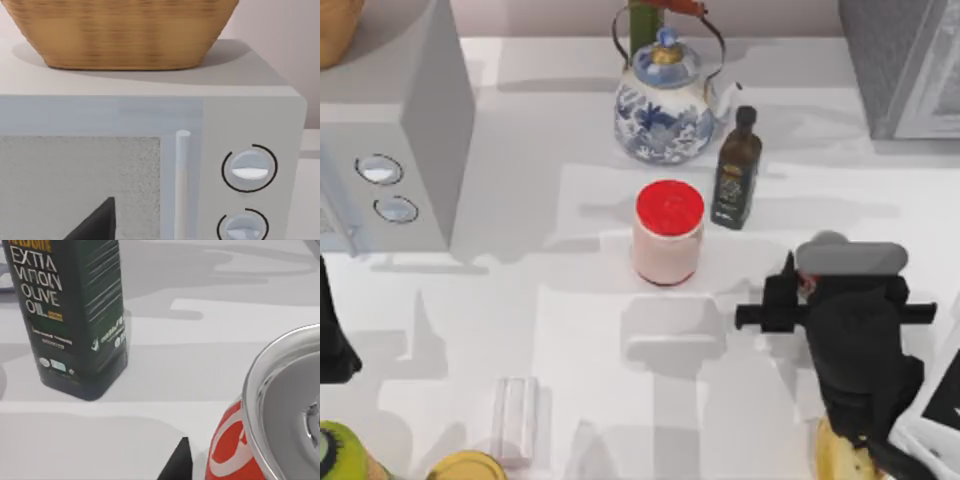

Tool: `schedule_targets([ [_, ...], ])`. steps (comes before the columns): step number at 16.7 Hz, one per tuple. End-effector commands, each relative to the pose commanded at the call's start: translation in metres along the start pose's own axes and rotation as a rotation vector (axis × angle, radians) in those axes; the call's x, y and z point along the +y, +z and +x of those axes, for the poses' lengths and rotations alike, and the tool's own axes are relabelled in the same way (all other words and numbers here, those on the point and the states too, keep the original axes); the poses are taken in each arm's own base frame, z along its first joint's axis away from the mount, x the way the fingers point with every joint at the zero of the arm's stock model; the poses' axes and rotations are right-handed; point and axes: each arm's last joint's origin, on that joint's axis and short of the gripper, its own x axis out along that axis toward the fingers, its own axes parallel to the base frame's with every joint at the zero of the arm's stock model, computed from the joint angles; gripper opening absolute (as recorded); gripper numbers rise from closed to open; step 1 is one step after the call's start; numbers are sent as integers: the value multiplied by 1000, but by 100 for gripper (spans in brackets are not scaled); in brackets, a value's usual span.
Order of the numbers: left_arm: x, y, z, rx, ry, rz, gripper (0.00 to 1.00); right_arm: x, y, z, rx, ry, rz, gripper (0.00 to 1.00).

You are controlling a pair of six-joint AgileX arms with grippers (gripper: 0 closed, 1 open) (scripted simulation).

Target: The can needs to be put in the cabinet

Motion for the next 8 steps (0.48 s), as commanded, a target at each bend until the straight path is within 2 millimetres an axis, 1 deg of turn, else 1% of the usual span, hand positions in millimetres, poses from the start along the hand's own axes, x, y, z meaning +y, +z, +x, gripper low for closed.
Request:
schedule_targets([
  [4, 0, 0, 0, 0, 0, 0, 100, 0, 0, 0, 0, 0, 0, 2],
  [5, 0, 0, 0, 0, 0, 0, 100, 0, 0, 0, 0, 0, 0, 0],
  [8, 0, 0, 0, 0, 0, 0, 100, 0, 0, 0, 0, 0, 0, 0],
])
